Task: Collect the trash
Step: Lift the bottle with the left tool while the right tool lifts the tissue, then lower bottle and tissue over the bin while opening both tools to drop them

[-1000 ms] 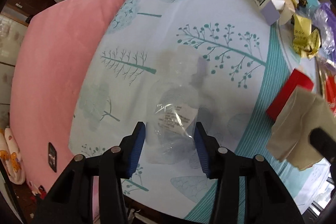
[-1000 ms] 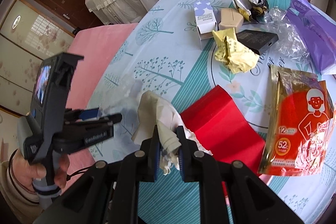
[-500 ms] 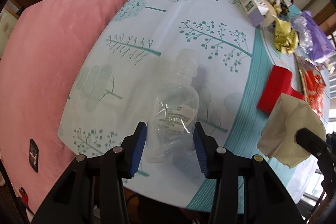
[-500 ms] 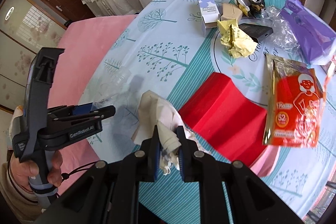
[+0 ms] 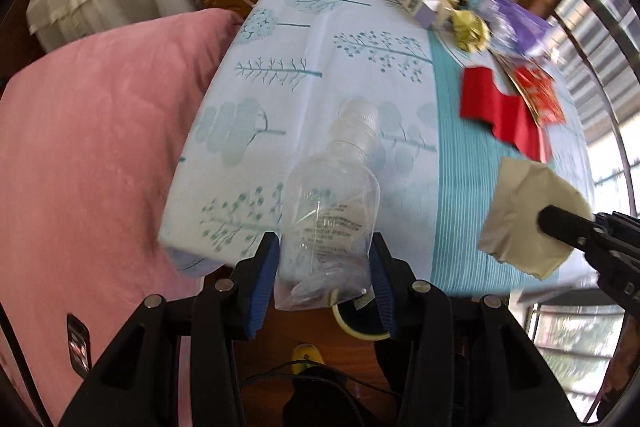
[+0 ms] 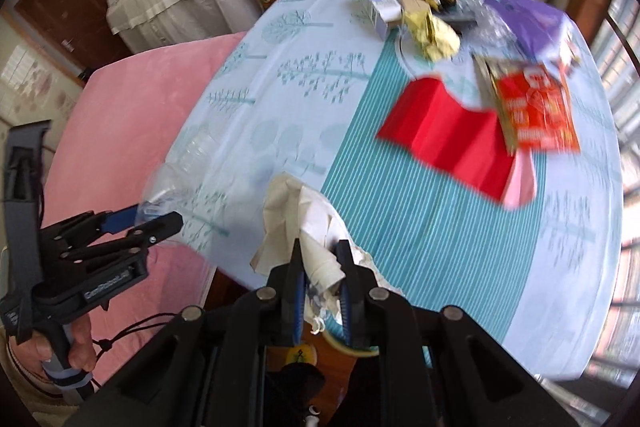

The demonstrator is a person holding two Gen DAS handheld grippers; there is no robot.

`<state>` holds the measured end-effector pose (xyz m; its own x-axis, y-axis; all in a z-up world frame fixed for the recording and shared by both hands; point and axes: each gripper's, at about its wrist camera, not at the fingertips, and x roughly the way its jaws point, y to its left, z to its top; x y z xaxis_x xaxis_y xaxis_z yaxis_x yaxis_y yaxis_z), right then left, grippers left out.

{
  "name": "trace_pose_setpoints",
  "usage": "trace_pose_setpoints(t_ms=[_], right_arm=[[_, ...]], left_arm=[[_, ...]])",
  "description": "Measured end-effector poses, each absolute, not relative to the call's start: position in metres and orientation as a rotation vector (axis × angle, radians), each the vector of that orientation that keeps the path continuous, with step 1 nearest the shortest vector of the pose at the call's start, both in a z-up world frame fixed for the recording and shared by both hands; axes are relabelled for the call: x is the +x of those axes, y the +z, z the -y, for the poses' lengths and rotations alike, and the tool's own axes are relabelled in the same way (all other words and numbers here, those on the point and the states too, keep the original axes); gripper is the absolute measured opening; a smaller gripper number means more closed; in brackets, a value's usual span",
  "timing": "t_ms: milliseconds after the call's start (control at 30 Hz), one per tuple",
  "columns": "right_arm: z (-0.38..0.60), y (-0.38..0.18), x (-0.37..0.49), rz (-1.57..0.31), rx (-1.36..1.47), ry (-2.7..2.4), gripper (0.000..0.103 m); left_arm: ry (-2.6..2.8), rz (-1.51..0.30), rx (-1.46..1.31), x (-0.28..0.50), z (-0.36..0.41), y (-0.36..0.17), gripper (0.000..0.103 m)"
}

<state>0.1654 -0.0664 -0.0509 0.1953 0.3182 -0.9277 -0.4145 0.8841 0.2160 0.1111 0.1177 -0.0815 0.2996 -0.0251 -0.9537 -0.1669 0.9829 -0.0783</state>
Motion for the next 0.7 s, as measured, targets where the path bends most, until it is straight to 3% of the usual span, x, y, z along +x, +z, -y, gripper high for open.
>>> trace_pose_setpoints(t_ms=[367, 700], right_arm=[[0.037, -0.081, 0.073, -1.361, -0.117, 0.41, 0.014], [0.039, -0.134, 0.039, -1.412, -0.215, 0.377, 0.014]], left_arm=[[-0.049, -1.287, -0.115, 0.029, -0.124, -0.091, 0.043], [-0.028, -1.344, -0.162, 0.004, -0.107, -0.156, 0.043]])
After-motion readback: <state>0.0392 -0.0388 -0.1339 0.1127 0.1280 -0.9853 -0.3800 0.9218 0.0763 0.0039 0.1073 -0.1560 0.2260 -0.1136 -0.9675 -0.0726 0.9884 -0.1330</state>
